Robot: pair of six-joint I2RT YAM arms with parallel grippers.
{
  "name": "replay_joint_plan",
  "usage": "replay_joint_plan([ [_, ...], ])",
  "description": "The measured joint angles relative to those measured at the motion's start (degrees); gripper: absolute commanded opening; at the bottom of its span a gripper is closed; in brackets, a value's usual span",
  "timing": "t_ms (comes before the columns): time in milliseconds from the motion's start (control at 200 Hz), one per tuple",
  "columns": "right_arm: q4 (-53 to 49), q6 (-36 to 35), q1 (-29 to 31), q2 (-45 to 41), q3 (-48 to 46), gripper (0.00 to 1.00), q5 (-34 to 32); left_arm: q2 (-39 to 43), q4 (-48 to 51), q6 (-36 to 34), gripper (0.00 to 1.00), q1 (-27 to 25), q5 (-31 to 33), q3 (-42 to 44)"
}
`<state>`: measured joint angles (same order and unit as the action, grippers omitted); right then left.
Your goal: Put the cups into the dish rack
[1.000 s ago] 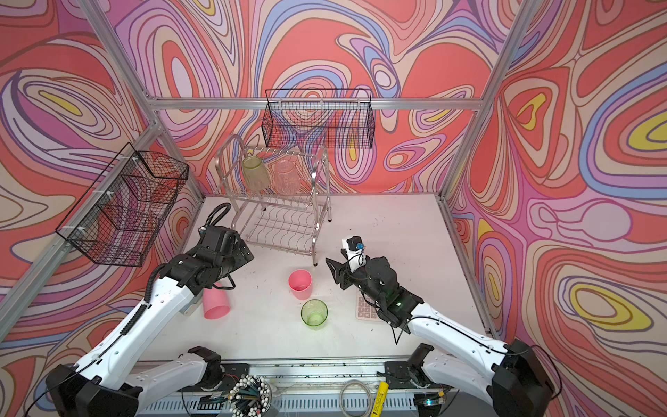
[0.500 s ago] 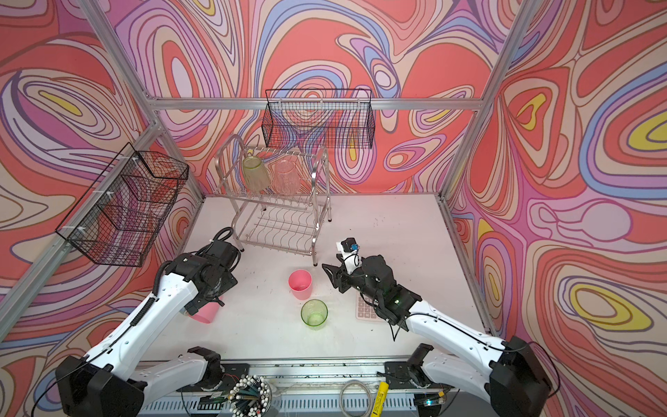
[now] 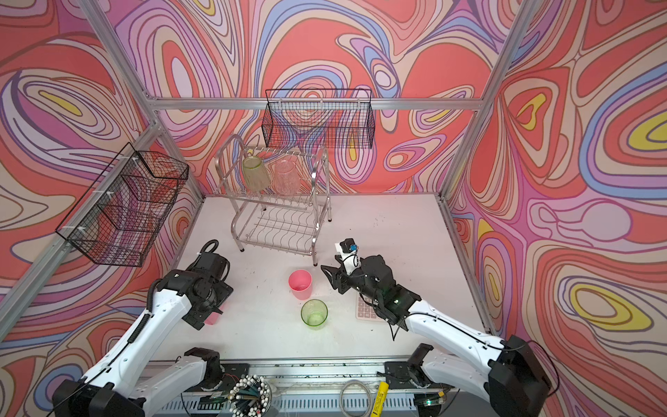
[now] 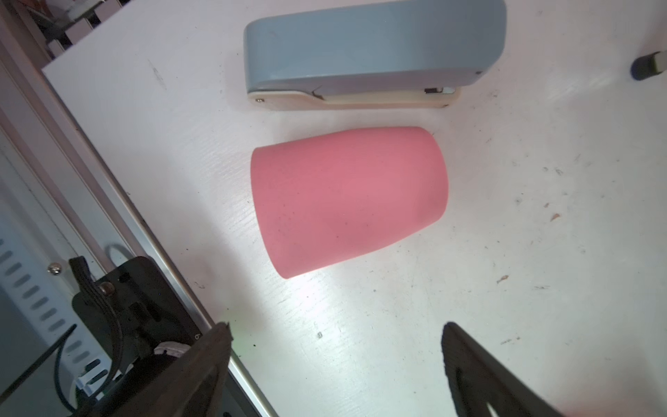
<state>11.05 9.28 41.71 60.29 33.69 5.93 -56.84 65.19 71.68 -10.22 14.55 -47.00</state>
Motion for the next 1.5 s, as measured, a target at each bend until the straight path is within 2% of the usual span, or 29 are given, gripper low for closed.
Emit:
replay_joint_plan([
  [401, 1.4, 0.0, 0.0, 0.6, -0.7, 0.62, 0.7, 1.3, -4.4, 0.3, 0.9, 1.3, -4.2, 7.8],
  [566, 1.8, 0.0, 0.0, 0.6, -1.1, 0.62, 0.7, 2.3, -11.4, -1.3, 0.79, 1.5, -7.3, 11.6],
  [676, 2.0, 0.0, 0.0, 0.6, -1.3, 0.62, 0.6, 5.6, -15.6, -2.1, 0.68, 1.6, -9.7, 14.2],
  [761, 2.2, 0.0, 0.0, 0.7, -1.4, 0.62, 0.6, 8.7, -18.1, -2.7, 0.64, 1.6, -10.7, 15.3],
  [1007, 2.3, 0.0, 0.0, 1.2, -1.5, 0.62, 0.7, 15.5, -20.1, -5.1, 0.56, 1.6, -9.4, 15.5],
  [1112, 2.4, 0.0, 0.0, 1.4, -1.5, 0.62, 0.7, 16.4, -20.1, -5.7, 0.48, 1.6, -7.5, 15.5],
  [1352, 2.7, 0.0, 0.0, 1.4, -1.6, 0.62, 0.9, 16.8, -20.0, -6.1, 0.48, 1.6, -3.6, 15.6],
  [1497, 2.7, 0.0, 0.0, 1.4, -1.6, 0.62, 1.0, 17.7, -20.0, -6.0, 0.54, 1.6, -2.3, 16.3],
])
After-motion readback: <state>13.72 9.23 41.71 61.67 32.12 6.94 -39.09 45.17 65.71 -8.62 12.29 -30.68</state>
